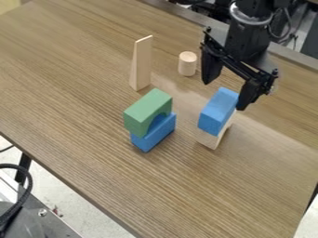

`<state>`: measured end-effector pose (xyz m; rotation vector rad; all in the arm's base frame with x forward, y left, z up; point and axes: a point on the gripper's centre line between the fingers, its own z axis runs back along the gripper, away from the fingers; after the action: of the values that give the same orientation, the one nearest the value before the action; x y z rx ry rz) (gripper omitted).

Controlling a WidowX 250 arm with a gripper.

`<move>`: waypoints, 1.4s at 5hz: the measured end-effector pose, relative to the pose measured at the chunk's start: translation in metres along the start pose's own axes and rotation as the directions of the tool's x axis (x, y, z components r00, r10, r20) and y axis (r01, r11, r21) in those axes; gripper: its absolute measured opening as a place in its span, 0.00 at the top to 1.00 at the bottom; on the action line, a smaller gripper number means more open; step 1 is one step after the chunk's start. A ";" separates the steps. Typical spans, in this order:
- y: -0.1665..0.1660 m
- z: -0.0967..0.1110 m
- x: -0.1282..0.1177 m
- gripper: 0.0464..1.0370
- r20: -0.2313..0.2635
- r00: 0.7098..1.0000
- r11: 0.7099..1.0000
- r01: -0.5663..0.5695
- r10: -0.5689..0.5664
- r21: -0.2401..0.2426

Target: Put the blue block on top of the green arch

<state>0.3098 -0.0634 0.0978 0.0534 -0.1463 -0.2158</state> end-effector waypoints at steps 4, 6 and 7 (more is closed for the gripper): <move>0.002 -0.033 -0.011 0.07 -0.086 0.995 0.999 -0.044 0.044 -0.004; 0.006 -0.032 -0.016 0.47 -0.065 0.997 0.999 -0.039 0.040 0.023; 0.011 -0.002 -0.020 0.47 0.033 0.999 0.998 -0.014 0.012 0.057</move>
<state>0.2929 -0.0487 0.0939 0.1059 -0.1853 -0.1994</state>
